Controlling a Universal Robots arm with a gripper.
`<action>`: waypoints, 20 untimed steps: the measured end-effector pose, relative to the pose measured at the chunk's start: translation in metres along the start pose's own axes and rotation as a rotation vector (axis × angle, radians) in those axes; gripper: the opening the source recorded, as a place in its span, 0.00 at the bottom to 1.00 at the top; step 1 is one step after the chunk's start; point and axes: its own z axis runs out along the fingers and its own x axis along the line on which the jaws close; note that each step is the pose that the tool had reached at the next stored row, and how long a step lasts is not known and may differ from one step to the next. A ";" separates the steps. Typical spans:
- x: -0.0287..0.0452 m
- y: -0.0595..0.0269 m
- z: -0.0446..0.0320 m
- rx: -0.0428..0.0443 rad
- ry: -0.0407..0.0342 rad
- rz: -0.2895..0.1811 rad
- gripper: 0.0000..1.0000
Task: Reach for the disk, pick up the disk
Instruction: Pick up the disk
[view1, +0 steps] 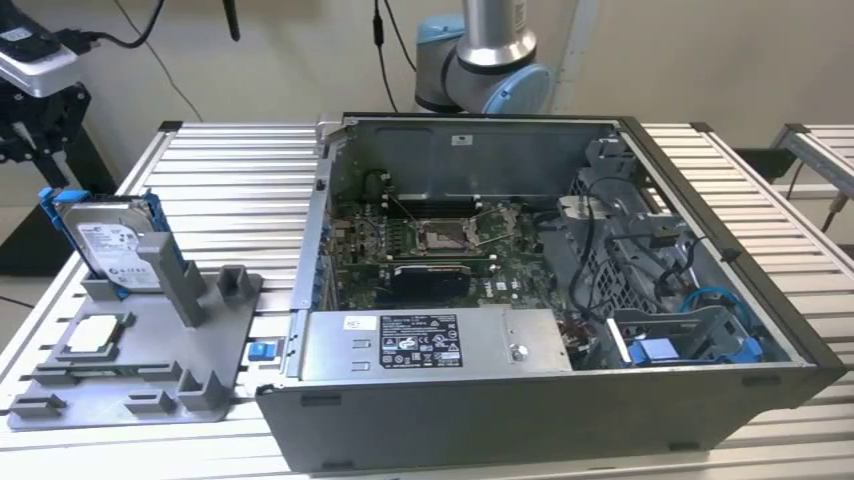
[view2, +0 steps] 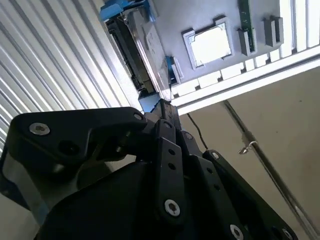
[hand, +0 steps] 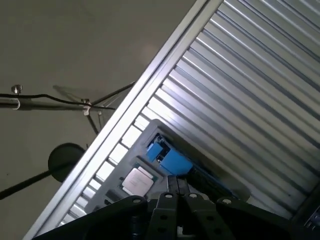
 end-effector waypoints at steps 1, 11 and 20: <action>0.0000 0.0000 0.0000 0.0000 0.0003 -0.017 0.00; 0.0000 0.0000 0.0000 0.0023 0.0014 -0.200 0.00; 0.0000 0.0000 0.0000 0.0050 0.0018 -0.363 0.00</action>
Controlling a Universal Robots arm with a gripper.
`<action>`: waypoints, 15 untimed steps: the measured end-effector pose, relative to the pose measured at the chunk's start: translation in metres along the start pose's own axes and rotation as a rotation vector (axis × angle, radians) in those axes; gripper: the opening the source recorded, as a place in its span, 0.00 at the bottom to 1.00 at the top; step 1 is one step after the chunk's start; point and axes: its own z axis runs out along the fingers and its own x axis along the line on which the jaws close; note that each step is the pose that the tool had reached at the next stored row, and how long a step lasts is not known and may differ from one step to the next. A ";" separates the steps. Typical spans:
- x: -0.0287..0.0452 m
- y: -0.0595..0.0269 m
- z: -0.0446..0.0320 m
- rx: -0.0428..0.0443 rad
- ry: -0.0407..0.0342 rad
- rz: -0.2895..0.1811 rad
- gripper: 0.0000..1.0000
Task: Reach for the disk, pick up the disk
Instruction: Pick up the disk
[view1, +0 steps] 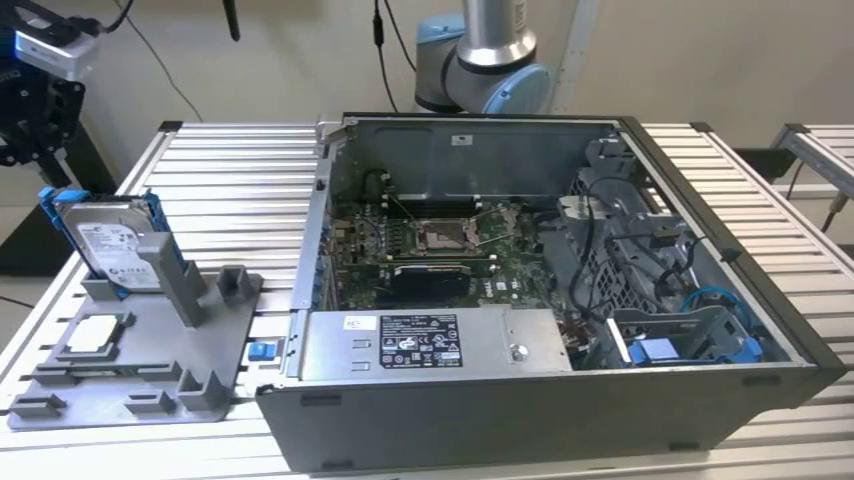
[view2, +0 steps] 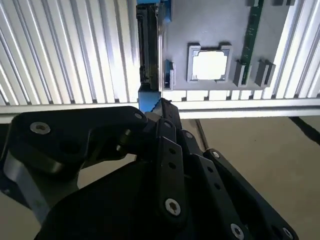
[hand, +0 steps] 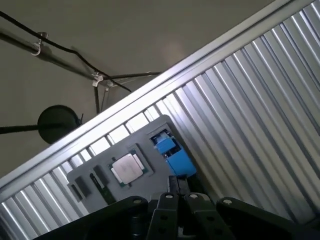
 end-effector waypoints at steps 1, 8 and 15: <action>0.0000 0.0000 0.0000 0.0003 0.0001 -0.018 0.00; 0.0000 0.0000 -0.0001 0.0033 0.0002 -0.163 0.00; 0.0000 0.0000 -0.0001 0.0065 -0.0001 -0.291 0.00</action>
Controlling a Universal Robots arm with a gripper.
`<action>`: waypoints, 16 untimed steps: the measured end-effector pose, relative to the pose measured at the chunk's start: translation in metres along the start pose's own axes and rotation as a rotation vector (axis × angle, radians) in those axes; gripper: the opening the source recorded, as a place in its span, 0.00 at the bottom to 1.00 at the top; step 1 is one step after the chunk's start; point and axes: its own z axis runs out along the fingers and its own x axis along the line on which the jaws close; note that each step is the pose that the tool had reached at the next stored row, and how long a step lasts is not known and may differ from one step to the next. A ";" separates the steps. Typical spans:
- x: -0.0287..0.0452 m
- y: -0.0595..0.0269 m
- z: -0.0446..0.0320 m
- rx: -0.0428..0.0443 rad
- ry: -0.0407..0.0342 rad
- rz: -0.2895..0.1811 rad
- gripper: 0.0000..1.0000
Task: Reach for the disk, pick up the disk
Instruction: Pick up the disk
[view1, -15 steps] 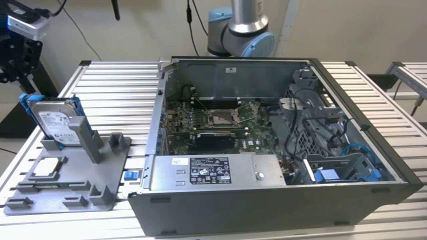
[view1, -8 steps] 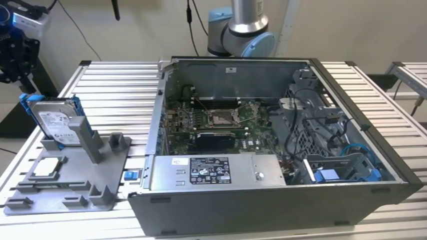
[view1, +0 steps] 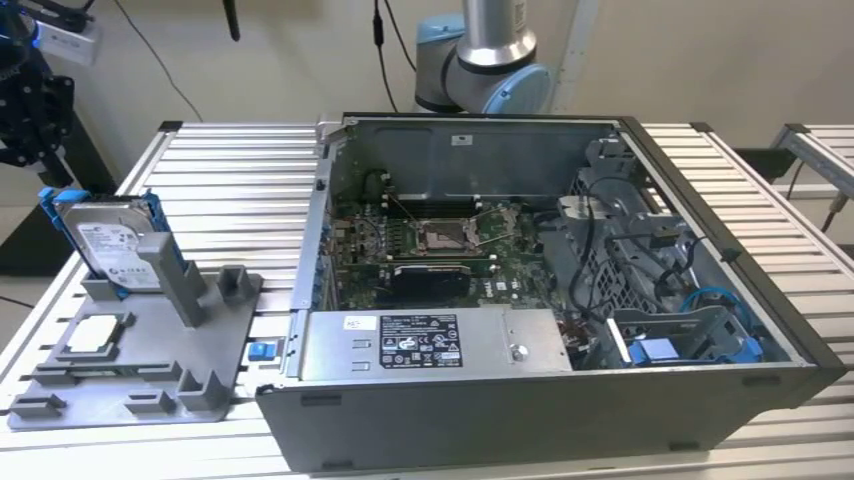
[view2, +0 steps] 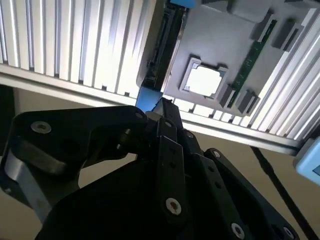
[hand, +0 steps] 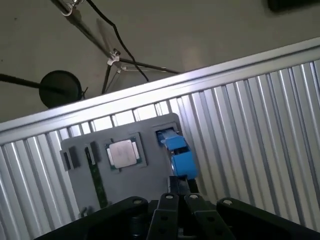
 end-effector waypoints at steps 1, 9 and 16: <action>0.0000 0.0000 0.0000 0.0005 0.0000 -0.018 0.00; 0.0000 0.0000 0.0000 0.0081 -0.0012 -0.159 0.00; -0.0003 0.0002 0.0003 0.0149 -0.0025 -0.216 0.00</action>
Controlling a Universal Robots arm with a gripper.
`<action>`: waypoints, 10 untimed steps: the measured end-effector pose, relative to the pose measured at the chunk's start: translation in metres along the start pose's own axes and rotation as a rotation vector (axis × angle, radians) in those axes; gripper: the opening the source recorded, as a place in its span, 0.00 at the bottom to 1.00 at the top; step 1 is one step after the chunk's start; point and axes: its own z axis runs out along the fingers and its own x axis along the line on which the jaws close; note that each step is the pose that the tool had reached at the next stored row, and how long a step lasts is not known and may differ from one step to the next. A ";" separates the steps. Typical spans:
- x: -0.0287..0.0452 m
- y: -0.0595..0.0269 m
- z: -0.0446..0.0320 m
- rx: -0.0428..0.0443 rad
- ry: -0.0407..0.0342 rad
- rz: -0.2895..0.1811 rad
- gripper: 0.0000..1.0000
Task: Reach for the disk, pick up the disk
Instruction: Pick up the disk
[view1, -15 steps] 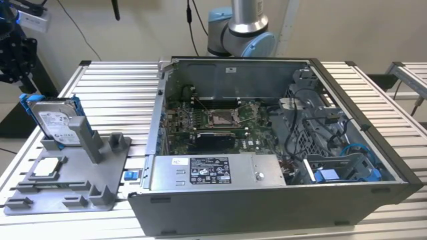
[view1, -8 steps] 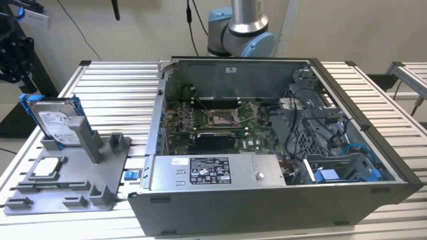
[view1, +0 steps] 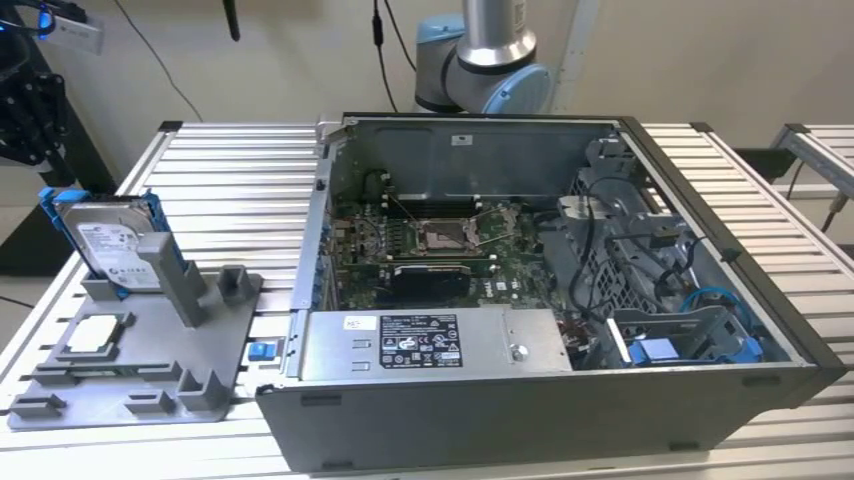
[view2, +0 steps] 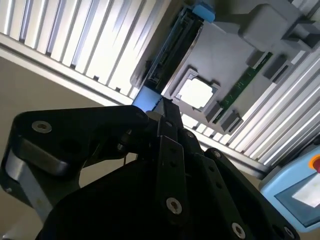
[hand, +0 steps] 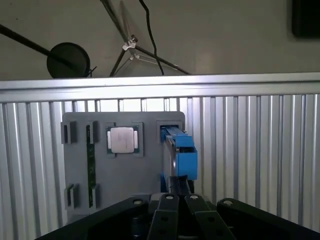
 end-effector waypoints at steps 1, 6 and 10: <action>0.0000 0.0001 -0.0001 -0.0002 0.0001 -0.002 0.00; 0.0000 0.0001 -0.0001 -0.0003 0.0001 -0.002 0.00; -0.0001 0.0001 -0.0001 -0.0003 0.0001 -0.002 1.00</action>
